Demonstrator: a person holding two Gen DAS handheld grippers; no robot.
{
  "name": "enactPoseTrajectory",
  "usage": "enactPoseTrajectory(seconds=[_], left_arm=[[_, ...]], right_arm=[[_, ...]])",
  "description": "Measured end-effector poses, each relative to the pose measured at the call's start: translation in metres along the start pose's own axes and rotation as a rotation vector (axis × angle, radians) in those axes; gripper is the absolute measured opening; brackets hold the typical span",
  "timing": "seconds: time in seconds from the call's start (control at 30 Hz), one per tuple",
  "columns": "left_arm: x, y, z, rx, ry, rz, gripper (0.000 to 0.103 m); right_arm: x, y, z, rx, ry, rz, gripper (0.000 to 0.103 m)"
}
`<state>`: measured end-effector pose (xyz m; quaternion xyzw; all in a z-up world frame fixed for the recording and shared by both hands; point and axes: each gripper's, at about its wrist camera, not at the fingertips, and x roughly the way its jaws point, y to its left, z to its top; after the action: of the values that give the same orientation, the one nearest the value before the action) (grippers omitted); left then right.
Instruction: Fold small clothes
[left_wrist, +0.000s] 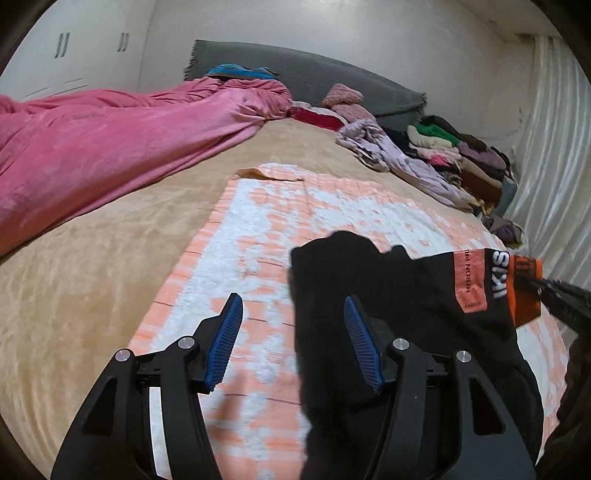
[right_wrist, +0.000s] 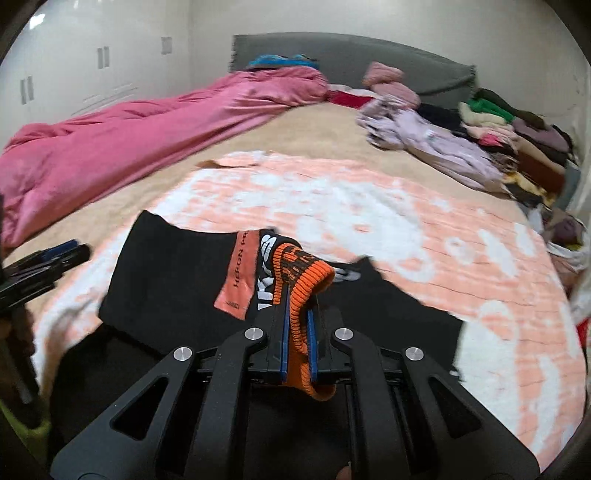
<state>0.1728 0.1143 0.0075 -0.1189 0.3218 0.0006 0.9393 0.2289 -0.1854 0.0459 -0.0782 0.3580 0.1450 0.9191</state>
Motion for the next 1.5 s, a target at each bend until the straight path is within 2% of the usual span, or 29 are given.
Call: enactPoseTrajectory(seconds=[0.23, 0.37, 0.43, 0.63, 0.73, 0.87, 0.97, 1.1, 1.2, 1.3, 1.5], left_arm=[[0.018, -0.054, 0.000, 0.128, 0.012, -0.061, 0.056], [0.039, -0.091, -0.012, 0.260, 0.059, -0.075, 0.056], [0.051, -0.097, -0.018, 0.285, 0.092, -0.063, 0.056], [0.075, -0.086, -0.028, 0.256, 0.176, -0.070, 0.056], [0.084, -0.074, -0.031, 0.200, 0.209, -0.104, 0.057], [0.082, -0.067, -0.027, 0.148, 0.224, -0.146, 0.056], [0.071, -0.053, -0.016, 0.079, 0.214, -0.185, 0.056], [0.047, -0.012, 0.003, -0.033, 0.133, -0.137, 0.056], [0.039, 0.009, 0.007, -0.079, 0.106, -0.058, 0.056], [0.036, 0.007, 0.010, -0.076, 0.094, -0.050, 0.054], [0.031, -0.037, 0.003, 0.055, 0.095, -0.154, 0.050]], right_arm=[[0.023, -0.038, -0.023, 0.055, 0.096, -0.035, 0.003], [0.027, -0.050, -0.037, 0.082, 0.127, -0.035, 0.003], [0.030, -0.053, -0.042, 0.091, 0.141, -0.043, 0.003], [0.048, -0.065, -0.051, 0.134, 0.184, -0.060, 0.004], [0.061, -0.067, -0.060, 0.140, 0.211, -0.102, 0.012], [0.048, -0.082, -0.068, 0.244, 0.151, -0.072, 0.029], [0.029, -0.087, -0.073, 0.281, 0.099, -0.062, 0.031], [0.010, -0.088, -0.081, 0.301, 0.060, -0.033, 0.033], [0.003, -0.091, -0.088, 0.345, 0.047, 0.006, 0.033], [-0.001, -0.093, -0.093, 0.373, 0.034, 0.015, 0.033], [0.007, -0.092, -0.094, 0.372, 0.057, 0.026, 0.033]])
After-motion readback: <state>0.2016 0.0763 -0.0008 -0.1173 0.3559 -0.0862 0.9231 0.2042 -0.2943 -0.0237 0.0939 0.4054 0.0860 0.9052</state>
